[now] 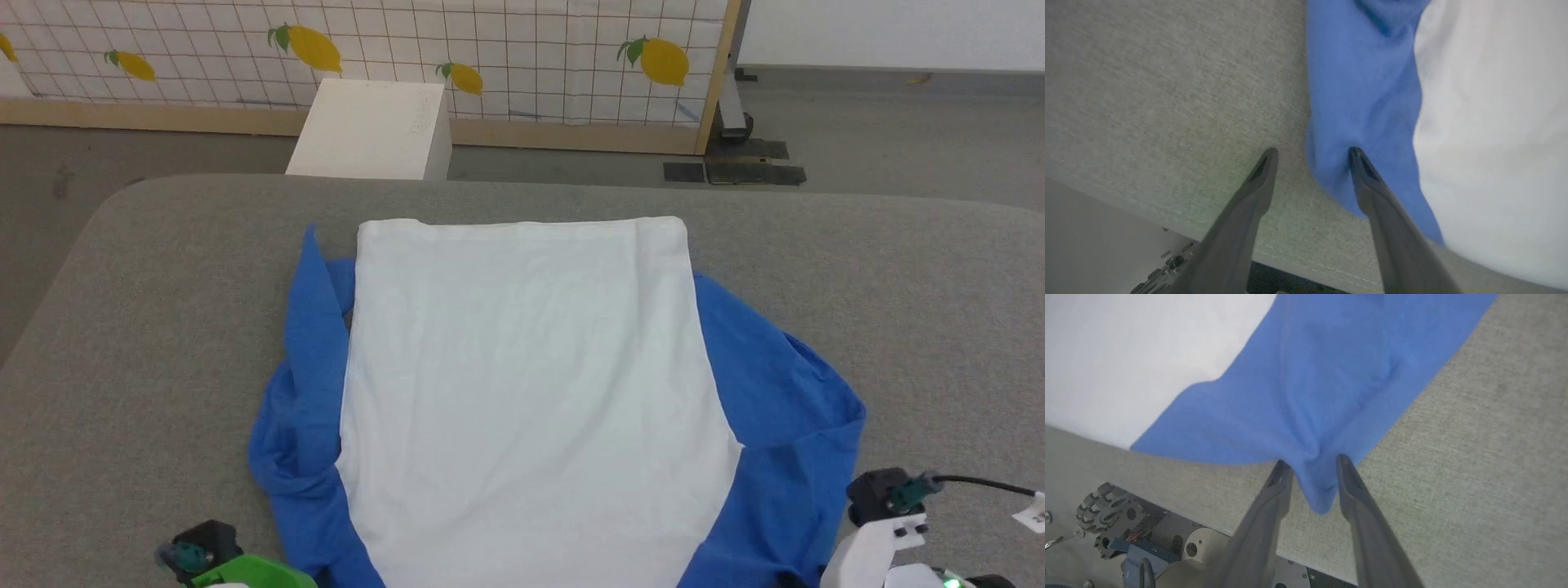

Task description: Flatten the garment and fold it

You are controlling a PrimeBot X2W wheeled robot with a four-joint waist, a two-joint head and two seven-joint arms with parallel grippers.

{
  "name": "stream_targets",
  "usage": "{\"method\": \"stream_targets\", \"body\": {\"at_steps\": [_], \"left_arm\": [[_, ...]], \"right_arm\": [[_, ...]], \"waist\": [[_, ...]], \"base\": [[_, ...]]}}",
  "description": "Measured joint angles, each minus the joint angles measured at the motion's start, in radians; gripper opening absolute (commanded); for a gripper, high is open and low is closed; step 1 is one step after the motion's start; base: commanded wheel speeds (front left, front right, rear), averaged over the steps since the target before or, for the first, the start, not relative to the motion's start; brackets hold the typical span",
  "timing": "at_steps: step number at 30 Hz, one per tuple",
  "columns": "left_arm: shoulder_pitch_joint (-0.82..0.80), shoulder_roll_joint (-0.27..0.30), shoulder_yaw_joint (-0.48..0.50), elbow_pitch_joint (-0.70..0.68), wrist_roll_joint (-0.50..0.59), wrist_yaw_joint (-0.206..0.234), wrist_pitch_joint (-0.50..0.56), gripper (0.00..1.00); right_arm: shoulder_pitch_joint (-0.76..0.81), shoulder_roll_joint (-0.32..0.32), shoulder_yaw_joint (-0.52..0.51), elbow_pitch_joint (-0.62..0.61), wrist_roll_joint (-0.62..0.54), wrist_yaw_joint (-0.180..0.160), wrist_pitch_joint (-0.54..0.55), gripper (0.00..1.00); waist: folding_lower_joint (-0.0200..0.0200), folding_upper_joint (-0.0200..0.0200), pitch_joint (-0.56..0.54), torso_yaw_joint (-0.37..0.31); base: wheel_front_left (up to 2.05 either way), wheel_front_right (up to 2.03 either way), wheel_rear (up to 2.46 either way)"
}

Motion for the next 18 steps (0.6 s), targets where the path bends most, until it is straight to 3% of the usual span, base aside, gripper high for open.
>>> {"method": "stream_targets", "body": {"at_steps": [9, 14, 18], "left_arm": [[-0.019, 0.062, 0.085, -0.166, 0.007, 0.004, -0.079, 1.00], [-0.064, 0.077, 0.108, -0.235, 0.087, -0.049, -0.292, 1.00], [-0.091, 0.080, 0.102, -0.240, 0.165, -0.105, -0.495, 1.00]], "right_arm": [[-0.039, 0.021, -0.176, -0.165, 0.109, -0.001, -0.007, 1.00], [-0.112, 0.025, -0.278, -0.212, 0.111, -0.001, 0.007, 1.00], [-0.225, -0.003, -0.309, -0.170, 0.050, -0.001, 0.001, 1.00]], "waist": [[0.0000, 0.0000, -0.011, -0.003], [0.0000, 0.0000, 0.008, -0.003], [0.0000, 0.0000, 0.038, -0.004]], "base": [[0.00, 0.00, 0.00], [0.00, 0.00, 0.00], [0.00, 0.00, 0.00]]}}
